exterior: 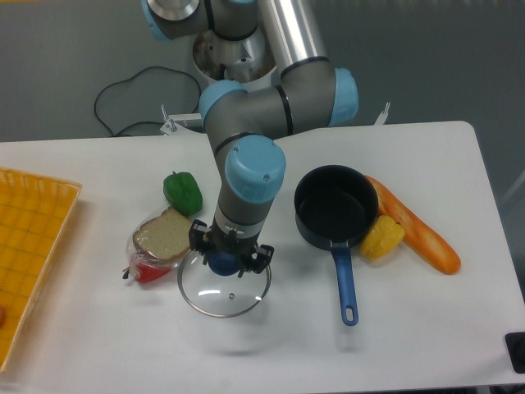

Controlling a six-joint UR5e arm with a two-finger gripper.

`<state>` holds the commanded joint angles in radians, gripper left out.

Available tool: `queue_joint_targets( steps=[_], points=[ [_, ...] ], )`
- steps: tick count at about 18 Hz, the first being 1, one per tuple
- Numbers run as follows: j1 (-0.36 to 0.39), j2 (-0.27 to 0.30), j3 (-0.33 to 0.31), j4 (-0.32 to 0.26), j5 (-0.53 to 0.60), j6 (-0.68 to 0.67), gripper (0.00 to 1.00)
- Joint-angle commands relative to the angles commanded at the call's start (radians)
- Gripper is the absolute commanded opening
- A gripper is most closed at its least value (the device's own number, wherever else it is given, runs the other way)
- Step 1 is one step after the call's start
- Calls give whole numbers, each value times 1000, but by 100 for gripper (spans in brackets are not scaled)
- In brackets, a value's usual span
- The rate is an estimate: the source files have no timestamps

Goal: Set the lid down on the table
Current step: 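Carry the held glass lid away from the pan toward the bread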

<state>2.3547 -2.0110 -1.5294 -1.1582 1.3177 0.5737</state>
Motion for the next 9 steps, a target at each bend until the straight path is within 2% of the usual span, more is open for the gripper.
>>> queue_joint_targets(
  steps=[9],
  points=[
    [2, -43, -2, 9, 9, 5, 57]
  ],
)
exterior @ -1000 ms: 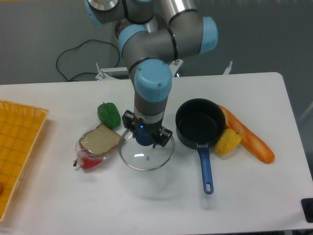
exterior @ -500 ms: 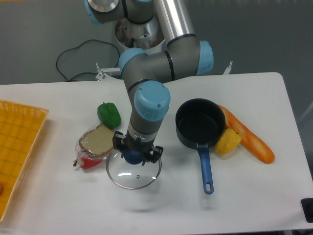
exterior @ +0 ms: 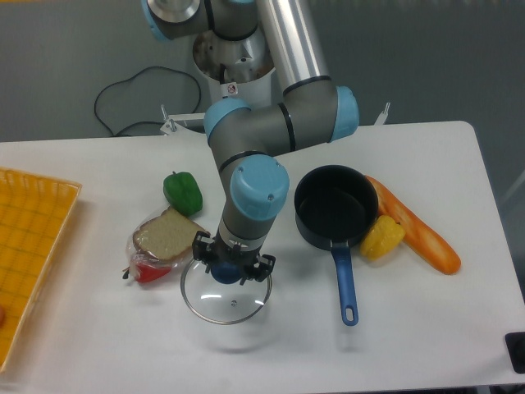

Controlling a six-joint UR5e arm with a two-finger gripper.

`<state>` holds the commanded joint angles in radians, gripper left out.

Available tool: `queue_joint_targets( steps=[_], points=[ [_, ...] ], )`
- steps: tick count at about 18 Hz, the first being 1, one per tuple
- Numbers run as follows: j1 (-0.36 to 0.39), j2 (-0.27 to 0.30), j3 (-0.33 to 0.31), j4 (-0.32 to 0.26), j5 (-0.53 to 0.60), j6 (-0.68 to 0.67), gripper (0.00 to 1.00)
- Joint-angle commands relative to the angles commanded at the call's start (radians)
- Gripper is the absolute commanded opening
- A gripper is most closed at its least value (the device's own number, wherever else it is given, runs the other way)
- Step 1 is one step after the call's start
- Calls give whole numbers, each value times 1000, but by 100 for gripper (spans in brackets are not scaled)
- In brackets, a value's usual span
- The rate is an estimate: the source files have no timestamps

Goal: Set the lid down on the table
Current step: 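Carry the held glass lid away from the pan toward the bread, then lower the glass lid onto the table beside the pan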

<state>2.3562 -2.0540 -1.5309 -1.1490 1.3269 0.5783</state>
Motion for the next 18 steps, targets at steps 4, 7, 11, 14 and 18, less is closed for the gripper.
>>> queue_joint_targets(
  steps=[4, 7, 11, 14, 18],
  points=[
    [2, -26, -2, 3, 18, 0, 58],
    [3, -41, 0, 3, 41, 3, 58],
    [3, -48, 0, 11, 43, 5, 59],
    [3, -49, 0, 15, 46, 5, 59],
    [3, -51, -20, 17, 109, 8, 59]
  ],
)
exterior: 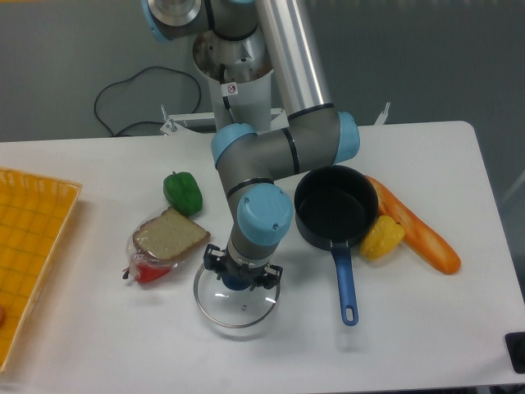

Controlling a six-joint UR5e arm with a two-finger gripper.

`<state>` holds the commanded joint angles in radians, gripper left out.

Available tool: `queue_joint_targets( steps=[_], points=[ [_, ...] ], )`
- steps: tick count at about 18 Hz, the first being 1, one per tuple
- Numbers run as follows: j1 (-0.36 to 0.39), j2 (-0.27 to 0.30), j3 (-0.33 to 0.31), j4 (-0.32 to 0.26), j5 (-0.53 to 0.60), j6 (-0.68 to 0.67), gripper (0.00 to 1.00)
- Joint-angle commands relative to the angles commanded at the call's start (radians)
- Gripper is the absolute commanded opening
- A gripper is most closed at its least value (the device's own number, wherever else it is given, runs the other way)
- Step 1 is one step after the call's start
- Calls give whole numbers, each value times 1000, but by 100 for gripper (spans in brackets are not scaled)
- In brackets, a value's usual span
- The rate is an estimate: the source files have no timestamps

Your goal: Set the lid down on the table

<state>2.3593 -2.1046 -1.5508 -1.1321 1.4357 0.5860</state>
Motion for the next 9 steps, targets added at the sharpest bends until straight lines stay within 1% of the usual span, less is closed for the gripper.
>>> queue_joint_targets(
  steps=[5, 9],
  points=[
    [0, 0, -2, 0, 0, 0, 60],
    [-2, -14, -3, 2, 0, -2, 60]
  ],
)
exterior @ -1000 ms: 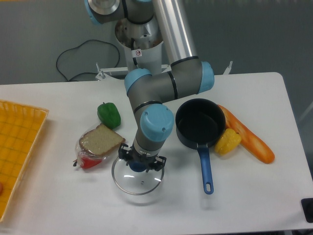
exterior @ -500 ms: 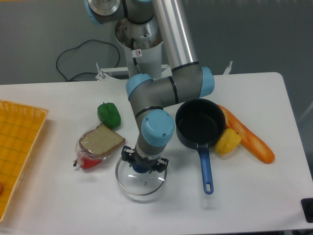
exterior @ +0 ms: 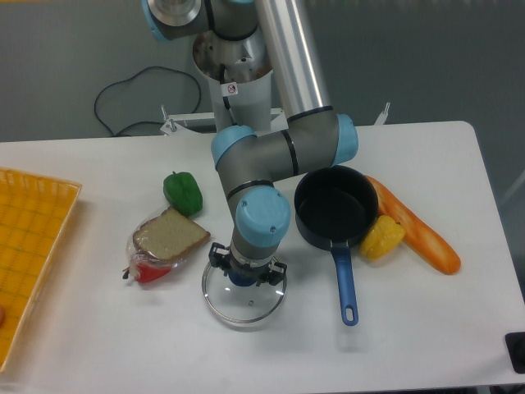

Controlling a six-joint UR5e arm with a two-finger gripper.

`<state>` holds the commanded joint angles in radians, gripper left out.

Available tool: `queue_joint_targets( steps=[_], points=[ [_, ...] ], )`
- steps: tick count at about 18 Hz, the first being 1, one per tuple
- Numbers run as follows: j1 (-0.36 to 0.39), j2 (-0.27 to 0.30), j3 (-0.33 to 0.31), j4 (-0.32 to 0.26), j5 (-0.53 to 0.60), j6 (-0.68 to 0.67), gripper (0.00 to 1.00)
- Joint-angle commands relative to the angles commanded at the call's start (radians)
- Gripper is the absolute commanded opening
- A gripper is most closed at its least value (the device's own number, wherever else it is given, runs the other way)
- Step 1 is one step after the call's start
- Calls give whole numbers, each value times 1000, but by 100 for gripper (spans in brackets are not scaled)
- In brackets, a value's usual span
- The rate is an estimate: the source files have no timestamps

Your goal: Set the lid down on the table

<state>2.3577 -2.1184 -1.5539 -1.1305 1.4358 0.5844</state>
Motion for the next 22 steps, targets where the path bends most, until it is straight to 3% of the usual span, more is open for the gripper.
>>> queue_joint_targets(
  steps=[22],
  points=[
    [-6, -11, -3, 0, 0, 2, 64]
  ],
)
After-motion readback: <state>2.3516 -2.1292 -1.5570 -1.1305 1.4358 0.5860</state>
